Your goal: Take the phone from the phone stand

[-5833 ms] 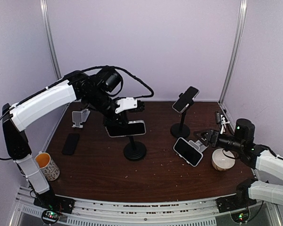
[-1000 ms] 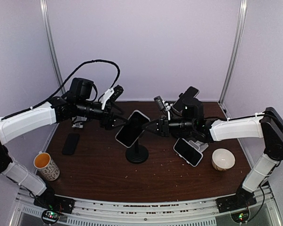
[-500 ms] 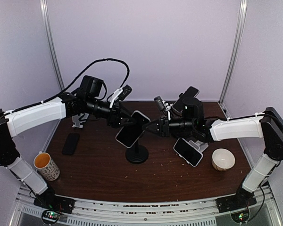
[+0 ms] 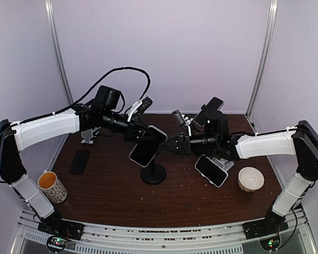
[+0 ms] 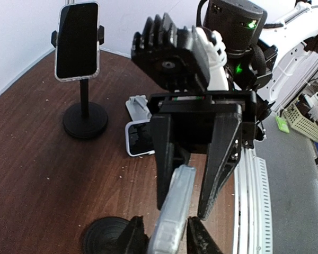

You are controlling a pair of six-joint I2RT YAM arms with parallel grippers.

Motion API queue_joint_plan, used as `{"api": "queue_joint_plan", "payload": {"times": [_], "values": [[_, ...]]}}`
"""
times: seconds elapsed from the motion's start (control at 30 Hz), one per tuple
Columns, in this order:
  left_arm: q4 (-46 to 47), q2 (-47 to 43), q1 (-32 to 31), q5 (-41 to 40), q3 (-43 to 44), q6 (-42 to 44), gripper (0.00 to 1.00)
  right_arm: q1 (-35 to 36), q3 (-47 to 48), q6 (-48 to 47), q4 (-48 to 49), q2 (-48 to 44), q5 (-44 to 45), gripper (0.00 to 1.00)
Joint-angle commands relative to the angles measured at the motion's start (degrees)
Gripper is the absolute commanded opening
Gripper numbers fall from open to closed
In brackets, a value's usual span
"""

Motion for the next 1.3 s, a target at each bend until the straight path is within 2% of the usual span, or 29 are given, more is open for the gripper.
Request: {"api": "queue_joint_plan", "payload": {"times": [0.0, 0.13, 0.3, 0.4, 0.6, 0.73, 0.9, 1.13, 1.27], "values": [[3.2, 0.7, -0.5, 4.2, 0.7, -0.4, 0.24, -0.6, -1.5, 0.9, 0.7, -1.4, -0.4, 0.39], [6.4, -0.3, -0.5, 4.5, -1.7, -1.2, 0.16, -1.2, -3.2, 1.3, 0.0, -2.8, 2.3, 0.51], [11.4, -1.6, -0.5, 4.3, -5.3, -3.1, 0.06, -1.3, -5.6, 2.4, -2.4, -4.1, 8.2, 0.52], [15.9, -2.4, -0.4, 4.0, -8.0, -4.6, 0.00, -1.2, -7.0, 3.9, -2.5, -4.3, 11.5, 0.50], [25.9, -4.0, -0.4, 4.1, -13.4, -8.6, 0.00, 0.4, -8.7, 5.1, -4.0, -3.6, 18.7, 0.36], [37.2, -4.0, 0.3, 4.7, -18.0, -14.8, 0.00, 1.5, -8.4, 6.3, -3.1, -1.6, 19.9, 0.30], [47.9, -3.7, 0.9, 4.4, -22.9, -20.6, 0.00, 1.8, -8.9, 7.2, -0.8, -0.9, 20.1, 0.31], [66.0, -3.4, 0.9, 1.0, -31.9, -30.2, 0.00, 1.7, -10.5, 5.3, -0.4, -3.4, 20.7, 0.39], [67.7, -3.7, 0.9, -0.8, -34.9, -31.2, 0.00, 1.4, -11.1, 2.8, -1.9, -6.0, 21.5, 0.46]]}}
